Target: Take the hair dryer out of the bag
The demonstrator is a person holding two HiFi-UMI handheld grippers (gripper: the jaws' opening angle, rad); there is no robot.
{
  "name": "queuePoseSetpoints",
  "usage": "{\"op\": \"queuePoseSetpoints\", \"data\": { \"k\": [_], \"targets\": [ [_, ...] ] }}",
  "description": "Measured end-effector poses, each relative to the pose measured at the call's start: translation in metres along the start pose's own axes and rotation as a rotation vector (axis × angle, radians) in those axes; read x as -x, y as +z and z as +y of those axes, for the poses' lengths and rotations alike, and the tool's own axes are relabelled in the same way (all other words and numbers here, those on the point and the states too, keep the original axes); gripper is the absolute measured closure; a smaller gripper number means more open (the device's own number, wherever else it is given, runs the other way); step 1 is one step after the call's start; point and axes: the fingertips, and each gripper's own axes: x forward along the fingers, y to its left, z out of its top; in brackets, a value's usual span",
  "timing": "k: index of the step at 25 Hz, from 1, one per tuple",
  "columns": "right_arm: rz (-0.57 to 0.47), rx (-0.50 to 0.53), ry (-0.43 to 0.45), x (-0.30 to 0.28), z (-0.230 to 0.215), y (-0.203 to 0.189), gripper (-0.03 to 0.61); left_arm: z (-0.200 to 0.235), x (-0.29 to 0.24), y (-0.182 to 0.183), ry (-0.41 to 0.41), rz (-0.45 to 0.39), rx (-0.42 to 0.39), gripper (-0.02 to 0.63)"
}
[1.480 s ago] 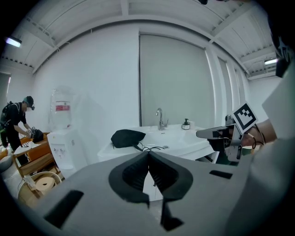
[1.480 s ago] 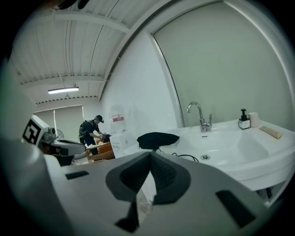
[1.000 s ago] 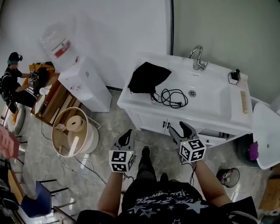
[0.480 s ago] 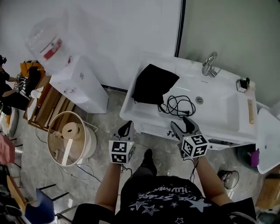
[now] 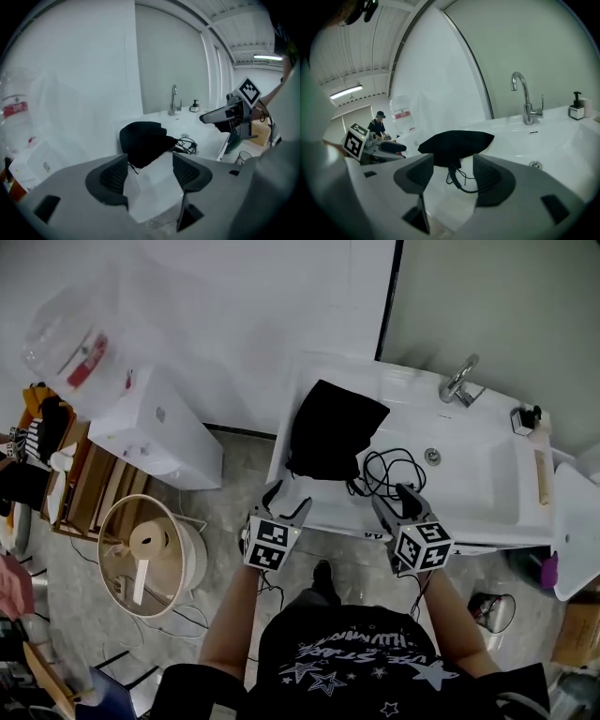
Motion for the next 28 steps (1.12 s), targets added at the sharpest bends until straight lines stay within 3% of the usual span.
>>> {"op": "queuePoseSetpoints", "data": {
  "k": [4, 12, 15, 19, 21, 23, 28],
  "targets": [
    [0.018, -0.014, -0.032, -0.012, -0.006, -0.003, 0.316, 0.018, -0.030, -0.011, -0.018, 0.079, -0.121, 0.264],
    [0.044, -0.051, -0.088, -0.028, -0.015, -0.011, 0.325, 0.040, -0.077, -0.025, -0.075, 0.173, -0.296, 0.266],
    [0.049, -0.057, -0.103, -0.031, -0.017, -0.013, 0.327, 0.041, -0.087, -0.023, -0.084, 0.166, -0.338, 0.343],
    [0.061, -0.055, -0.109, -0.033, -0.016, -0.016, 0.330, 0.045, -0.096, -0.022, -0.076, 0.174, -0.360, 0.399],
    [0.064, -0.054, -0.111, -0.033, -0.017, -0.017, 0.330, 0.045, -0.098, -0.021, -0.069, 0.170, -0.371, 0.516],
    [0.066, -0.054, -0.113, -0.033, -0.019, -0.017, 0.331, 0.042, -0.098, -0.019, -0.073, 0.162, -0.371, 0.556],
    [0.074, -0.043, -0.102, -0.035, -0.019, -0.019, 0.334, 0.033, -0.088, -0.016, -0.093, 0.162, -0.361, 0.584]
  ]
}}
